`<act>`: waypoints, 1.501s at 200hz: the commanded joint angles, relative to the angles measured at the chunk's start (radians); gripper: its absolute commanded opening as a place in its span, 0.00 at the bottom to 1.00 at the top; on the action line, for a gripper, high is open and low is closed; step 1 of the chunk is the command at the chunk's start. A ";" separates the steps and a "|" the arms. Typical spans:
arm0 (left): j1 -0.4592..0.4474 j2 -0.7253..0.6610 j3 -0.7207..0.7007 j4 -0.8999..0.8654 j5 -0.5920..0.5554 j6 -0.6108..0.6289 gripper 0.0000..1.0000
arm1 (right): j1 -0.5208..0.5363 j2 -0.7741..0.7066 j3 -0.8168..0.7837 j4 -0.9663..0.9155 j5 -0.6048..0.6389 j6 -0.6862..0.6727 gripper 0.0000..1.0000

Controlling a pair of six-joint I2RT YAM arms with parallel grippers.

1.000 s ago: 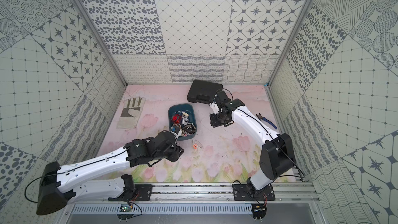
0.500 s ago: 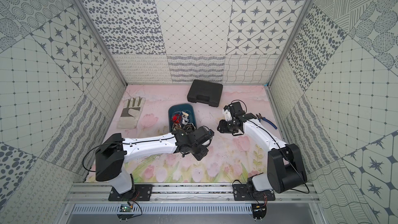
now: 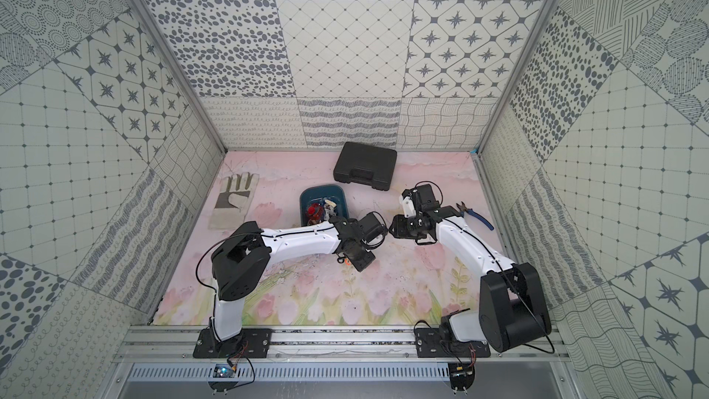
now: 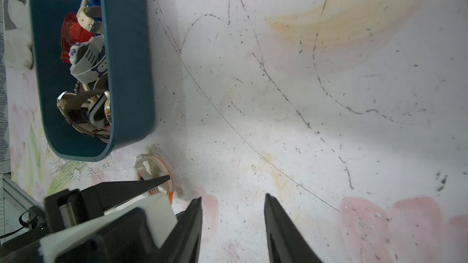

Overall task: Put the watch into the storage box
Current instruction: Pick up the watch at the center of the board.

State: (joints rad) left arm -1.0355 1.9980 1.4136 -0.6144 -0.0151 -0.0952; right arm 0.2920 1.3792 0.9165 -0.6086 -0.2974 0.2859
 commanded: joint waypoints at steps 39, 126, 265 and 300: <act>0.021 0.005 -0.020 -0.047 -0.041 0.022 0.47 | -0.004 -0.009 -0.001 0.035 0.010 0.003 0.44; 0.015 -0.094 -0.102 -0.010 -0.043 -0.037 0.46 | -0.002 -0.003 0.003 0.036 0.006 -0.008 0.44; 0.017 -0.065 -0.109 0.043 0.056 -0.062 0.32 | 0.001 -0.010 0.003 0.043 0.003 -0.016 0.44; 0.018 -0.061 -0.105 0.027 0.055 -0.063 0.16 | 0.001 -0.009 0.005 0.044 0.003 -0.021 0.44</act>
State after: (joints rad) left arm -1.0183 1.9297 1.2987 -0.5869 -0.0013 -0.1558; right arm 0.2920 1.3792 0.9165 -0.6003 -0.2951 0.2810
